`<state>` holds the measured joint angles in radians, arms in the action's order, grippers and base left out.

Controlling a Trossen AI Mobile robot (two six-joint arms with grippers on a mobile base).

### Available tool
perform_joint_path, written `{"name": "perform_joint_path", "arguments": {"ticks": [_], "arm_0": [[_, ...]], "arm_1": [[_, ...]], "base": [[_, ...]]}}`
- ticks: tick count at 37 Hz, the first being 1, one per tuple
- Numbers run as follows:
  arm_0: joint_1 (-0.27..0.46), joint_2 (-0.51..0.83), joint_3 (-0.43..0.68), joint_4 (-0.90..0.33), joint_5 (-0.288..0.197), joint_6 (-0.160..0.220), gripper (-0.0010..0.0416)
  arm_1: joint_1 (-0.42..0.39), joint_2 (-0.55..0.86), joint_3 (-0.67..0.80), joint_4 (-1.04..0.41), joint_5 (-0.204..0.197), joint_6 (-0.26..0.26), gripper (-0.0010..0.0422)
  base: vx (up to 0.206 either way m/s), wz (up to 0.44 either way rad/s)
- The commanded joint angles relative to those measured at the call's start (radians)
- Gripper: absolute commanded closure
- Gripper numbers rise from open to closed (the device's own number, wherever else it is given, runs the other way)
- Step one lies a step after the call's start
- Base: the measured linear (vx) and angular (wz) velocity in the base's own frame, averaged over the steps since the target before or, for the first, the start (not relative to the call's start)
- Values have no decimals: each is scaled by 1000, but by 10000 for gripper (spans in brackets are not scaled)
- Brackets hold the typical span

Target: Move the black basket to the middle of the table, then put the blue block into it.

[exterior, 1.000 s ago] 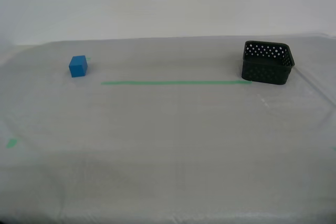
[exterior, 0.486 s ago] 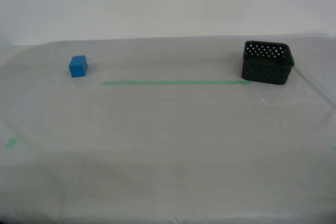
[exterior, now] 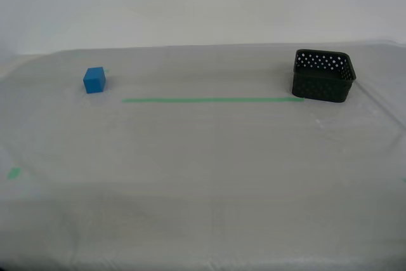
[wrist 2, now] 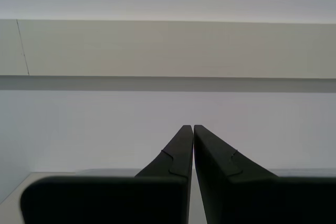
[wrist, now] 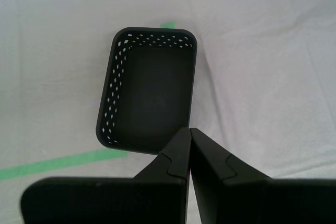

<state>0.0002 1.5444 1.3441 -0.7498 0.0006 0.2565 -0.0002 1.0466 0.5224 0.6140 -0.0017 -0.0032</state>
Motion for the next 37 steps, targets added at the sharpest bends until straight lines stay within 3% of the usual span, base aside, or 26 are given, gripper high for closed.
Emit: {"name": "perform_joint_path", "arguments": {"ticks": [1,7,21,31,37], "arm_0": [[1,-1,1,-2,13,6,401],[1,5,2,-9,33,16,375],[0,5,2,-1,61,21,266],[0,5,1,4,61,25,161],[0,5,1,5,81,48,90]], "arm_1": [[0,0,1,3,-2,3,412],[0,0,1,3,-1,3,412],[0,0,1,3,-2,3,412],[0,0,1,3,-1,3,412],[0,0,1,3,-2,3,412]], "base": [[0,0],[0,0],[0,0],[0,0],[0,0]]}}
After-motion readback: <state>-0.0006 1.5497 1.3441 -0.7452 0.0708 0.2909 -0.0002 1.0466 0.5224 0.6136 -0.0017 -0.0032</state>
